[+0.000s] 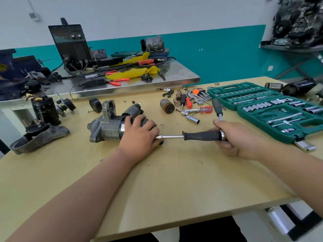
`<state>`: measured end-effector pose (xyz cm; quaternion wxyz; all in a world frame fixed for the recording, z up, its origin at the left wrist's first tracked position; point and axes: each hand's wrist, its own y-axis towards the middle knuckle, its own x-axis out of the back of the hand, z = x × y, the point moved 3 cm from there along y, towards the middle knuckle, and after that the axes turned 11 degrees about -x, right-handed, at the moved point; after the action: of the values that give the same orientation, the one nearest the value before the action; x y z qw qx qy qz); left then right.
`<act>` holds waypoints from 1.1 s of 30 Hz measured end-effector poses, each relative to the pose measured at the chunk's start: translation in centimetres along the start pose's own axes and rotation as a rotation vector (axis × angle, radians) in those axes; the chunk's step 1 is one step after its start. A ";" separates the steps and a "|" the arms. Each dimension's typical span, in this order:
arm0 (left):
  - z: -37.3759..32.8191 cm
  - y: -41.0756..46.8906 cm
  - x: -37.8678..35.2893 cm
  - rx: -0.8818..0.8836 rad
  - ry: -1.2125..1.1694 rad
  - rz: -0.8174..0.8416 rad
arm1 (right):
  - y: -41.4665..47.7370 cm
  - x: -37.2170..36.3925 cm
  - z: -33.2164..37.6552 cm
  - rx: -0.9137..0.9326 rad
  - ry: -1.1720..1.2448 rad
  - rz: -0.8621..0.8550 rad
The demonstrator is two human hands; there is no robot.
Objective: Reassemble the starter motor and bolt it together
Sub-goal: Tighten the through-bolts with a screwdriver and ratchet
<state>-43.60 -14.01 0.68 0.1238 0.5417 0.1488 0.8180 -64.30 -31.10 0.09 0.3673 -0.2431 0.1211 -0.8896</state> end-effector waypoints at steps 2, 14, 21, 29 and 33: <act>0.1 0.2 -0.1 0.018 -0.030 0.009 | -0.2 -0.2 0.2 0.080 -0.122 0.004; 0.4 0.7 -0.6 0.094 -0.085 -0.057 | 0.0 -0.5 1.1 0.234 -0.373 -0.117; 1.1 1.4 -0.7 0.134 -0.073 0.067 | -0.6 -0.4 2.3 0.322 -0.307 -0.077; 1.3 2.0 -1.0 0.204 -0.095 0.097 | -2.2 0.1 2.5 0.997 -1.143 -0.382; 1.8 2.1 -1.4 0.200 -0.082 0.116 | -0.8 -1.7 1.7 -0.021 -0.004 0.159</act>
<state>-41.52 -16.24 0.98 0.0277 0.5921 0.1930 0.7819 -62.81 -29.41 1.28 0.4343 -0.2386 0.1484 -0.8558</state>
